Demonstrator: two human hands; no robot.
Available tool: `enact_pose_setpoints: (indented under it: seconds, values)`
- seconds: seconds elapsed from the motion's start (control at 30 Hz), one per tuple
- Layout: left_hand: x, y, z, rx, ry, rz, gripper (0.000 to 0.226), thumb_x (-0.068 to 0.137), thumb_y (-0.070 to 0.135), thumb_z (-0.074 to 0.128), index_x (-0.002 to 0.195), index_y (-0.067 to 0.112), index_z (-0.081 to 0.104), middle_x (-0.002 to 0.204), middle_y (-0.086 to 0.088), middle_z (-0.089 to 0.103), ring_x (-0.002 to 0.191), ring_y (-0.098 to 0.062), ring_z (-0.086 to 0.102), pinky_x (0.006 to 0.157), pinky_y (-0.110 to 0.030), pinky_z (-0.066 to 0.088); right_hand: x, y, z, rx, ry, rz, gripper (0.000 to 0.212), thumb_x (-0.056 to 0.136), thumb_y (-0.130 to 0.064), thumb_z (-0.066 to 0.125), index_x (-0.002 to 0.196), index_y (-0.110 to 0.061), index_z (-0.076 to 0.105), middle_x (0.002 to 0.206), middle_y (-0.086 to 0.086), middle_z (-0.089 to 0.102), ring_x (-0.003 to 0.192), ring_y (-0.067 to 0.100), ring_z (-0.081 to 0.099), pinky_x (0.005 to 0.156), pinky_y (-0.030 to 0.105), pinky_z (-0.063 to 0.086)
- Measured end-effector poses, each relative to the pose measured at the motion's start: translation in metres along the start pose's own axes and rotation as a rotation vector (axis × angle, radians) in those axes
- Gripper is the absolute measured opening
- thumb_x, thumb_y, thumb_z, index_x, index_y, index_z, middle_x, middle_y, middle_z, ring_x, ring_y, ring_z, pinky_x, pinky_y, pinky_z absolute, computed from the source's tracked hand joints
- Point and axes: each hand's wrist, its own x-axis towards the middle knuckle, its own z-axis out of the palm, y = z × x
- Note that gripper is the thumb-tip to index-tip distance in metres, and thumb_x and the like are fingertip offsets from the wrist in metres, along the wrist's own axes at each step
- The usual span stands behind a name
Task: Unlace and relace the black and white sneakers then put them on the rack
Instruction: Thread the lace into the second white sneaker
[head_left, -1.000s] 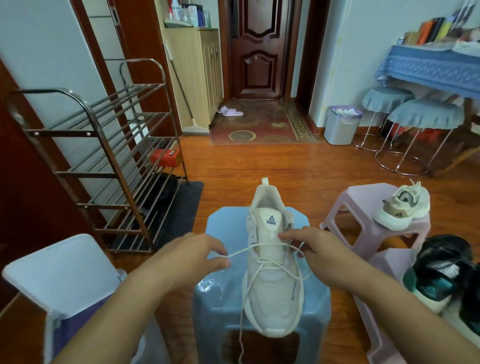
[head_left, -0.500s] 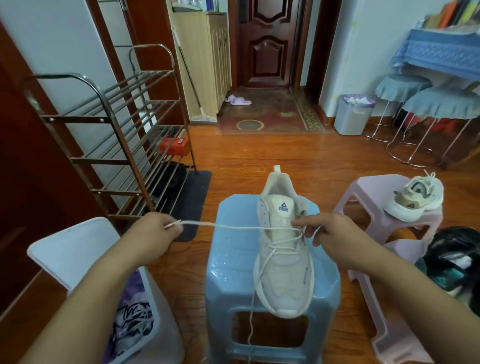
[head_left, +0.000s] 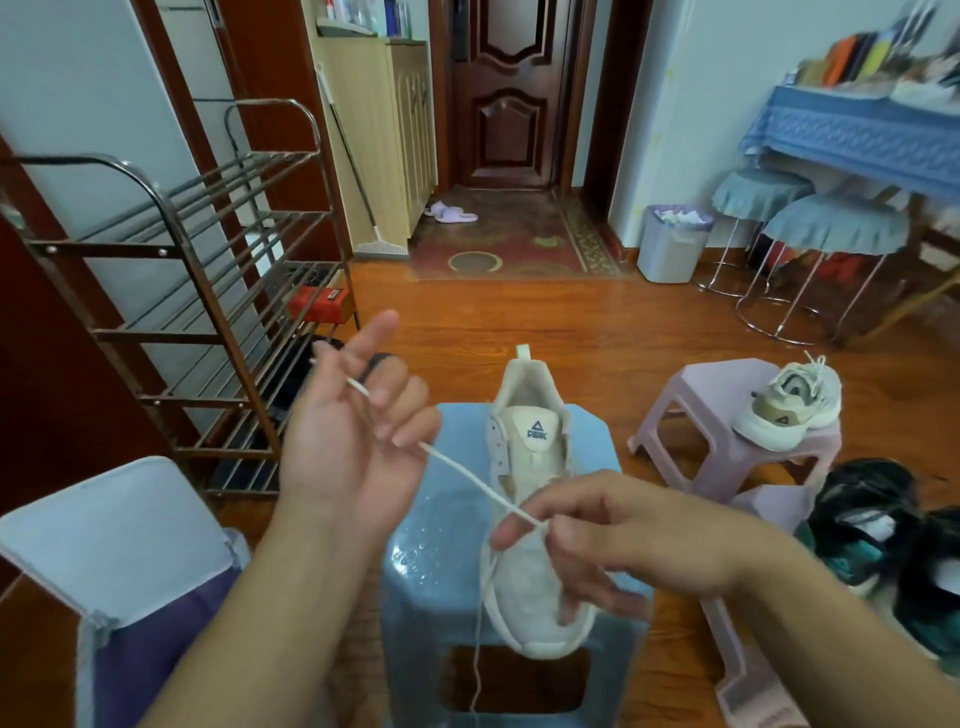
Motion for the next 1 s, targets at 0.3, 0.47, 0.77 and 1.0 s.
enact_pose_setpoints:
  seconds: [0.3,0.47,0.77,1.0]
  values:
    - [0.018,-0.040,-0.027,0.404,0.354,-0.079,0.053,0.110,0.044,0.033,0.118,0.005,0.068,0.063,0.002,0.047,0.054,-0.011,0.043,0.054,-0.026,0.042,0.002,0.052,-0.045,-0.453,0.630,0.210,0.027,0.101,-0.030,0.057,0.081,-0.022,0.074,0.070,-0.001,0.069,0.062,0.007,0.062,0.064,0.025,0.050]
    - [-0.009,-0.083,0.004,1.044,-0.090,-0.011,0.043,0.103,0.058,0.024,0.132,0.057,0.057,0.137,0.022,0.049,0.117,0.017,0.048,0.096,-0.010,0.042,0.014,0.037,-0.026,-0.204,0.738,-0.091,0.015,0.099,-0.014,0.062,0.103,-0.020,0.075,0.094,-0.007,0.074,0.086,0.005,0.065,0.077,0.025,0.053]
    - [0.002,-0.101,0.005,1.150,-0.267,0.060,0.042,0.096,0.065,0.033,0.137,0.070,0.040,0.142,0.026,0.030,0.135,0.004,0.033,0.100,-0.011,0.041,0.011,0.023,-0.011,0.314,0.573,-0.183,0.016,0.095,-0.011,0.064,0.102,-0.003,0.075,0.084,0.017,0.066,0.071,0.021,0.051,0.066,0.028,0.044]
    - [0.037,-0.072,-0.030,1.811,-0.208,0.361,0.039,0.099,0.029,0.060,0.131,0.050,0.058,0.143,0.017,0.032,0.135,-0.004,0.019,0.108,-0.026,0.015,0.012,0.044,-0.036,-0.512,0.883,0.113,0.018,0.090,-0.025,0.073,0.074,-0.032,0.070,0.071,-0.007,0.069,0.068,0.010,0.063,0.064,0.030,0.055]
